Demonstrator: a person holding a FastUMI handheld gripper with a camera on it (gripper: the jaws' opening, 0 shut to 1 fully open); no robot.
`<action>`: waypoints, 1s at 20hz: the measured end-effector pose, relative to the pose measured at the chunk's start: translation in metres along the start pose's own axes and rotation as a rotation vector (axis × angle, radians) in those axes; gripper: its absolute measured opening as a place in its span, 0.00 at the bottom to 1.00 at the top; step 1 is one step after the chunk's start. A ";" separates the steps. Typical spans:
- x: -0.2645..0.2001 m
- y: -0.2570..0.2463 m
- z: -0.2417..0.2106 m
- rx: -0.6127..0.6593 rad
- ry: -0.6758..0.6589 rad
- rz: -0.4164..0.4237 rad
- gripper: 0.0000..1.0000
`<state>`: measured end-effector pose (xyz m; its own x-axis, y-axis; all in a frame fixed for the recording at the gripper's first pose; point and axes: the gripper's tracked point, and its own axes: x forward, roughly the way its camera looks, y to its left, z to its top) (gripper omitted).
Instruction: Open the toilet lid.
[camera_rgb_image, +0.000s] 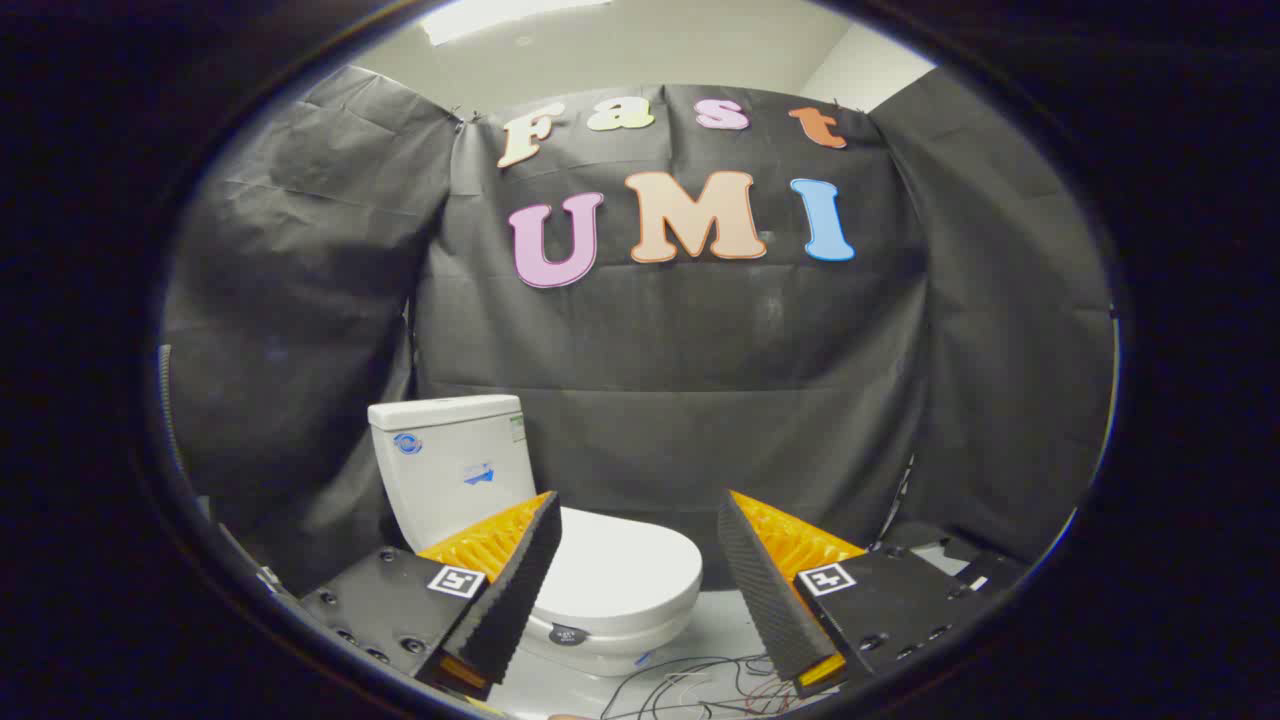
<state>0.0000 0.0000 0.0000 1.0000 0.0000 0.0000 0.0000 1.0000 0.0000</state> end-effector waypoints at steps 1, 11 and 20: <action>0.004 0.001 0.001 -0.001 -0.004 0.001 0.98; 0.042 0.008 -0.005 0.001 0.026 0.027 0.98; 0.087 0.052 -0.025 0.228 -0.060 -0.042 0.96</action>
<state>0.0874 0.0524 -0.0253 0.9973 -0.0484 0.0547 0.0347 0.9732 0.2275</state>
